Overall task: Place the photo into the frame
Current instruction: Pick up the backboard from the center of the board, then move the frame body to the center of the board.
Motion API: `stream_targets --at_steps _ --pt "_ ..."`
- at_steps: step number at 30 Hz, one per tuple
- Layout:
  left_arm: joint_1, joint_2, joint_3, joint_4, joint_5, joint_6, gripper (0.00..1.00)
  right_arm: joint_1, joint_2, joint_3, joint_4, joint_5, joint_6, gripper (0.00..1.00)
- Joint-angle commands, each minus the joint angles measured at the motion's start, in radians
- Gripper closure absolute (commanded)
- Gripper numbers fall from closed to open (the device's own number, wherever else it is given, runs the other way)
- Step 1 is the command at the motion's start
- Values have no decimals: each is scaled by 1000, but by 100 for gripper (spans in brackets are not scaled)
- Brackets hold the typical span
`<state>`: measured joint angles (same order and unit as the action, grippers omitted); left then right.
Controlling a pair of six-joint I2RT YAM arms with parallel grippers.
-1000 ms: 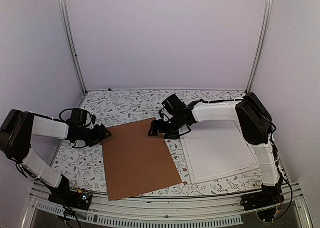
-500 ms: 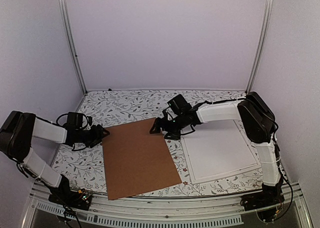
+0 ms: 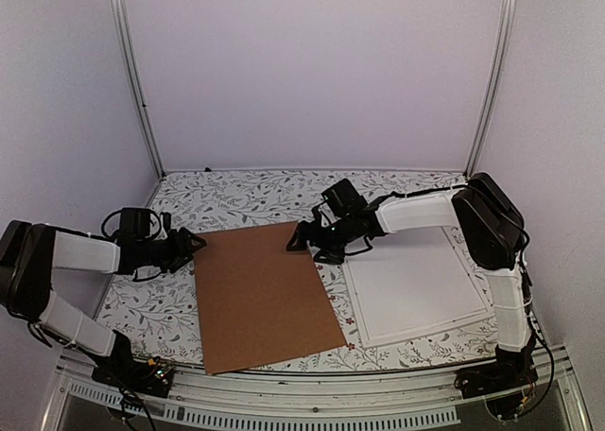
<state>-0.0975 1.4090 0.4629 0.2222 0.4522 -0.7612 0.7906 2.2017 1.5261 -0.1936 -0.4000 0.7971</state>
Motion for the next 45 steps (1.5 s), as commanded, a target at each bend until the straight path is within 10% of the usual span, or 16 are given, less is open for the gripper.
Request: stream_targets --at_steps 1,45 --pt "-41 -42 33 70 255 -38 32 33 46 -50 1 -62 22 7" --pt "-413 -30 353 141 166 -35 34 38 -6 -266 494 -440 119 7"
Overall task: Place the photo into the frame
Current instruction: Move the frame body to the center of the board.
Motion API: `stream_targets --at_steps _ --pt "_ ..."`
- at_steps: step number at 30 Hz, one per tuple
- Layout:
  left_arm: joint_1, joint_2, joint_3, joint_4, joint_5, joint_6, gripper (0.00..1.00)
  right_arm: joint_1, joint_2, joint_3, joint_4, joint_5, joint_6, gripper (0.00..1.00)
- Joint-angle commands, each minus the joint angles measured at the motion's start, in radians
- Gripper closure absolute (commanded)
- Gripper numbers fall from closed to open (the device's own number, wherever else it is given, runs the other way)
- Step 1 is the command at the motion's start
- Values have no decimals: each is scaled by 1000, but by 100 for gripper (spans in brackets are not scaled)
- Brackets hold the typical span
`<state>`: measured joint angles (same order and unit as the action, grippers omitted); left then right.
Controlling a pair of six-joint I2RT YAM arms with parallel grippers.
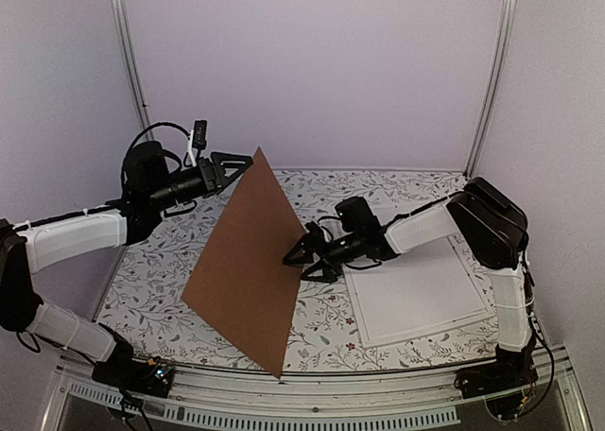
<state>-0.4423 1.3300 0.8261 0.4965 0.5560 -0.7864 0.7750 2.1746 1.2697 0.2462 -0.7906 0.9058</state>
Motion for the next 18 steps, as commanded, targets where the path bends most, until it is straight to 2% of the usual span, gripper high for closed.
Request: stream_targets --at_steps 1,7,14,18 --pt "-76 48 -3 -137 57 -8 34 53 21 -12 60 -50 10 7" --pt "-129 29 85 -315 -53 45 32 53 18 -34 88 -56 17 7" --pt "-189 35 218 -672 -275 114 30 52 8 -55 88 -51 20 7" --pt "-215 22 237 -763 -369 135 30 52 10 -61 88 -49 19 7"
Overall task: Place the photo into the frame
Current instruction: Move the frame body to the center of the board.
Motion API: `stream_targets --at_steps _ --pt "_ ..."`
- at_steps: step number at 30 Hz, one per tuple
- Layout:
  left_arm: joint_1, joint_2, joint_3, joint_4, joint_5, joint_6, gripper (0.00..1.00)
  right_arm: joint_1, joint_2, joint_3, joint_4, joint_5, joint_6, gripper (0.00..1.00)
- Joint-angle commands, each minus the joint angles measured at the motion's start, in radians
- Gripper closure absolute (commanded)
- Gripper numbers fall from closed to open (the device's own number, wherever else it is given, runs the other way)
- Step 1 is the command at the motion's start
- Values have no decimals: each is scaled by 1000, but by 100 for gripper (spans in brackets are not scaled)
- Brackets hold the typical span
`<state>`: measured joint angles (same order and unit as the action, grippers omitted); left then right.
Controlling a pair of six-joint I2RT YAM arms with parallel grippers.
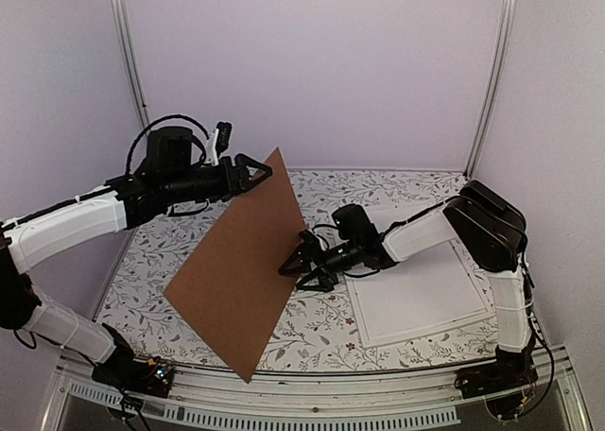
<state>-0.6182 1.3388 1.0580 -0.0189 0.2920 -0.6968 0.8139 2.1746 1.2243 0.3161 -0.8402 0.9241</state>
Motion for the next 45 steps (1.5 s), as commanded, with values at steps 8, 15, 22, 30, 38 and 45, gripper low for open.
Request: stream_targets --at_steps 8,15,22,30,38,45 --pt "-60 -36 57 -392 -177 75 35 11 12 -16 16 3 2 7" --pt "-61 -21 137 -584 -182 119 50 8 14 -16 9 9 -1 7" --pt "-63 -31 170 -722 -177 133 64 8 25 -13 0 13 -5 7" --pt "-60 -32 176 -814 -192 143 80 9 37 -6 -1 15 -8 7" --pt "-37 -58 146 -815 -182 136 95 4 14 -3 -28 17 -26 7" --pt "30 -143 72 -714 -88 93 100 -23 -104 31 -222 82 -145 7"
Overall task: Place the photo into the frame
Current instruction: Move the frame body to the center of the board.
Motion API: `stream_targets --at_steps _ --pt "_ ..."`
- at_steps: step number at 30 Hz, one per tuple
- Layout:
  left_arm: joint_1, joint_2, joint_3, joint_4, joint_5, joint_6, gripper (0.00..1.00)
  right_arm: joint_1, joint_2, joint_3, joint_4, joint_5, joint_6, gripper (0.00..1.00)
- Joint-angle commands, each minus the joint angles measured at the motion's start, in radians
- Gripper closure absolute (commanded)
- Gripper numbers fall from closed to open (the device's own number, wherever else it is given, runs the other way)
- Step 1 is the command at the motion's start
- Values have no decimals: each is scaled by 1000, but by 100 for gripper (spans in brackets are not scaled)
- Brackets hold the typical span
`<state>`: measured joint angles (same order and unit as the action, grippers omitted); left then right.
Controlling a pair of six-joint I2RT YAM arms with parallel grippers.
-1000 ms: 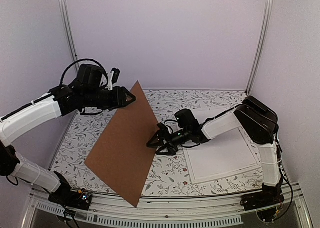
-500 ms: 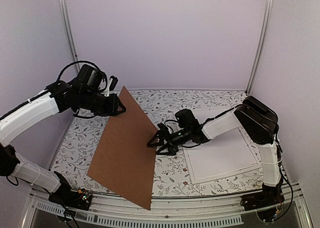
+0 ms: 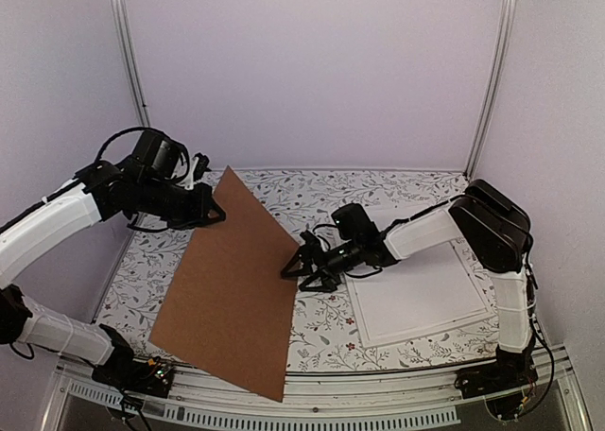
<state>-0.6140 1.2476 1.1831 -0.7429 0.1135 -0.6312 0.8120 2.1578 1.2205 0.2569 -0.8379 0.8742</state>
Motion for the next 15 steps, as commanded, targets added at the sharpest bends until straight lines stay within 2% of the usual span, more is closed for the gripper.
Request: stream_targets --at_steps 1,7,15 --pt "38 -65 -66 29 114 19 100 -24 -105 45 -202 99 -127 7" --pt "108 -163 -147 166 225 -58 100 -45 -242 74 -410 233 -240 7" --pt "210 -260 -247 327 352 -158 100 -92 -394 59 -613 489 -335 6"
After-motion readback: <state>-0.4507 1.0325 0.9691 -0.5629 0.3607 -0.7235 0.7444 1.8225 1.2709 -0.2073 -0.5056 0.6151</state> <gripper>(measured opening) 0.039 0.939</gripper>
